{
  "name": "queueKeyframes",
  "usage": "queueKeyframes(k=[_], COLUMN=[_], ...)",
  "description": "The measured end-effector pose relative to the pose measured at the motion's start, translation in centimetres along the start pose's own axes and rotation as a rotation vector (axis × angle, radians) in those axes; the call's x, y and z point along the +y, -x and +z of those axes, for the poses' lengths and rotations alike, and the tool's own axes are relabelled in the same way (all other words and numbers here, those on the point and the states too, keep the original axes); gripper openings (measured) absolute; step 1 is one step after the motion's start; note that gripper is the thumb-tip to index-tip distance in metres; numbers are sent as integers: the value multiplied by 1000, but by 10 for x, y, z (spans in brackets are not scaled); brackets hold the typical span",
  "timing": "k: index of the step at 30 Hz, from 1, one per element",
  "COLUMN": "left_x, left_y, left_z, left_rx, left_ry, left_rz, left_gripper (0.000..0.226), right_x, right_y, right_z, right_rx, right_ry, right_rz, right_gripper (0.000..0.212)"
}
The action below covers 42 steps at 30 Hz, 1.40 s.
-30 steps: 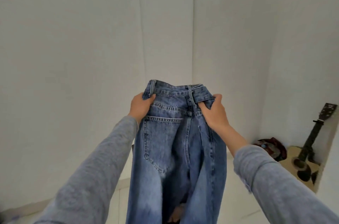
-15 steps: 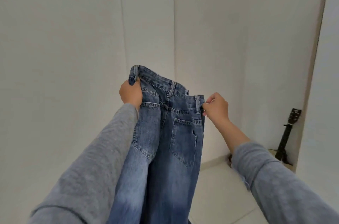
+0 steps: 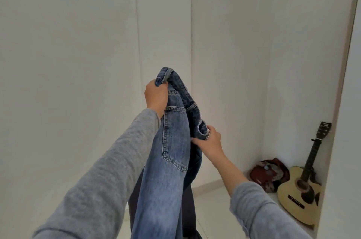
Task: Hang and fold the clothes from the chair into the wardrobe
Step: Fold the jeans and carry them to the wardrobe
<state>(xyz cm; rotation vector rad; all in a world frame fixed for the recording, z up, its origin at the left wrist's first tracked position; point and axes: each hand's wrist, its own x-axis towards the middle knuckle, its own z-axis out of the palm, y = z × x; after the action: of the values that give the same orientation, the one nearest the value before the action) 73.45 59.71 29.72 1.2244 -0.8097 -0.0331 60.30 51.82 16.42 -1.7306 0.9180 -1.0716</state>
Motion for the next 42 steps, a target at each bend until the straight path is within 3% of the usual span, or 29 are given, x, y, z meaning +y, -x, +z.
queueKeyframes(k=[2, 5, 6, 10, 12, 15, 19, 25, 30, 37, 42], left_x=[2, -3, -6, -22, -27, -33, -33, -37, -28, -18, -18], left_y=[1, -4, -8, -14, -12, -12, -17, -10, 7, 27, 32], left_z=[0, -10, -16, -42, -51, -64, -71, -30, 18, 40, 39], left_rx=[-24, -13, -1, 46, 49, -94, -297, -167, -235, -403, -344], left_ry=[13, -13, -28, -90, -128, -155, -366, -415, -241, -93, -19], left_rz=[-7, -31, -45, -138, -166, -164, -126, -114, -155, -144, -135], left_gripper=[10, 8, 9, 7, 19, 17, 33, 36, 16, 25, 17], right_x=[5, 7, 6, -9, -20, -33, -52, -85, -102, -101, -97], right_y=[1, -5, -8, -24, -31, -43, -52, -47, -41, -35, -31], right_z=[6, 4, 1, -10, -18, -35, -55, -55, -41, -46, -49], right_rx=[85, 175, 212, 331, 375, 420, 427, 279, 168, 61, 113], right_ry=[37, 14, -8, -124, -166, -195, -156, 28, 8, -155, -243], right_rz=[24, -6, -4, 4, 17, -4, -59, -178, -210, -154, -190], right_gripper=[55, 15, 11, 22, 24, 21, 23, 43, 35, 16, 33])
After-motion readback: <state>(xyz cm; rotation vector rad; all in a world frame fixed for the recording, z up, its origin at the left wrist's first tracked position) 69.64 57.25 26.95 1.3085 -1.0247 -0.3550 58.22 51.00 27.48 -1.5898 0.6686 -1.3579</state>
